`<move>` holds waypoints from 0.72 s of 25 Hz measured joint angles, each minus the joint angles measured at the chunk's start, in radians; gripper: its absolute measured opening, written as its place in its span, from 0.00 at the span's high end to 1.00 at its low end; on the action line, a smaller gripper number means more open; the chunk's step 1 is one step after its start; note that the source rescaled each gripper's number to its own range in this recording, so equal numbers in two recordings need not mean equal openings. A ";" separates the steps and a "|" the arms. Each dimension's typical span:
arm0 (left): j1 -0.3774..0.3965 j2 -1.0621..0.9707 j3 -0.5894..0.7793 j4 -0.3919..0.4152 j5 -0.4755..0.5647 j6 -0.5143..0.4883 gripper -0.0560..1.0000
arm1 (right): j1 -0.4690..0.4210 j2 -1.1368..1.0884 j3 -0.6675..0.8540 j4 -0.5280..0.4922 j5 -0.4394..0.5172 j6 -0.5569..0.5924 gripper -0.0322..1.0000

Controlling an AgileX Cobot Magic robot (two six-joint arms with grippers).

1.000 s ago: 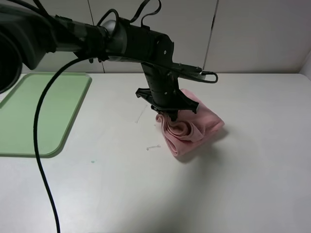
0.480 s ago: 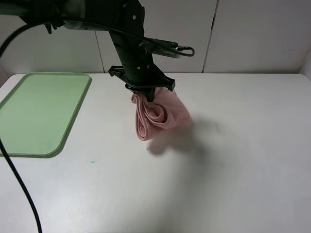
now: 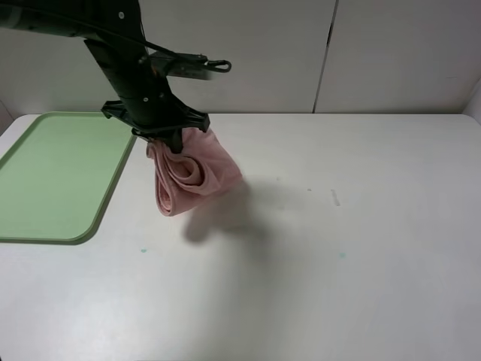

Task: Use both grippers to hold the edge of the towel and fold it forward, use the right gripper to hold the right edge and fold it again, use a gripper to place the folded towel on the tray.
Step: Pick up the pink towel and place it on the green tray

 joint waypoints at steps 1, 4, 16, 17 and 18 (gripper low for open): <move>0.018 -0.015 0.022 0.000 -0.005 0.002 0.75 | 0.000 0.000 0.000 0.000 0.000 0.000 0.00; 0.069 -0.048 0.072 0.002 -0.020 0.013 0.75 | 0.000 0.000 0.000 0.001 0.000 0.000 0.00; 0.287 -0.077 0.139 0.003 -0.079 0.063 0.75 | 0.000 0.000 0.000 0.001 0.000 0.000 0.00; 0.305 -0.077 0.139 0.003 -0.085 0.069 0.75 | 0.000 0.000 0.000 0.001 0.000 0.000 0.00; 0.320 -0.077 0.139 0.003 -0.088 0.073 0.75 | 0.000 0.000 0.000 0.001 0.000 0.000 0.00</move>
